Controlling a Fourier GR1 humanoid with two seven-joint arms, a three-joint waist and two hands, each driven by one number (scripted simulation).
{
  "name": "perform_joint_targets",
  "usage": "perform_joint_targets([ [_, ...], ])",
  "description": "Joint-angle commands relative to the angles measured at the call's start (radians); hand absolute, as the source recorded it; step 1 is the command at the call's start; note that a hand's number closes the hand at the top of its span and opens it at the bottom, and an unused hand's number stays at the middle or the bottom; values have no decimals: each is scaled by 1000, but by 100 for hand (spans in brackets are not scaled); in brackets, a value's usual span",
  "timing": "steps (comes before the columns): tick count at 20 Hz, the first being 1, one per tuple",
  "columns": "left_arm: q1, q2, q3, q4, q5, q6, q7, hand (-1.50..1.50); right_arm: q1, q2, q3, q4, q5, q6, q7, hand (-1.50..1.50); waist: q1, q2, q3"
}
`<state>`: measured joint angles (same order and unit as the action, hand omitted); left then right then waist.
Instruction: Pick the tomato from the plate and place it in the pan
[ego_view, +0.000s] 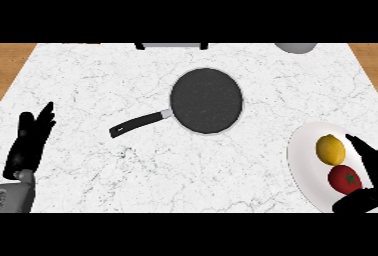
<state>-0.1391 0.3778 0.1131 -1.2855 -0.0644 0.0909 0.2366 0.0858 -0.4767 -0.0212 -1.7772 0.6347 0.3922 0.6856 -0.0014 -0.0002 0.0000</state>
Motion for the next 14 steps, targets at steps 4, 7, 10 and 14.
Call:
perform_joint_targets([
  [4, 58, 16, 56, -40, 11, -77, -27, 0, 19, 26, -58, 29, 32, 44, -72, -150, 1, -1, 0],
  [7, 17, 10, 79, 18, -4, -78, -49, 0, 2, 36, -78, 31, 44, 79, -63, -150, -1, 0, 0],
  [10, 31, -38, 44, -59, -41, -25, 11, 0, -11, 27, -98, 176, 82, 17, -154, -150, 1, 0, 0],
  [14, 3, -26, 71, -30, -29, -64, 33, 0, -22, 48, -79, 211, 138, 13, -152, -150, 0, 0, 0],
])
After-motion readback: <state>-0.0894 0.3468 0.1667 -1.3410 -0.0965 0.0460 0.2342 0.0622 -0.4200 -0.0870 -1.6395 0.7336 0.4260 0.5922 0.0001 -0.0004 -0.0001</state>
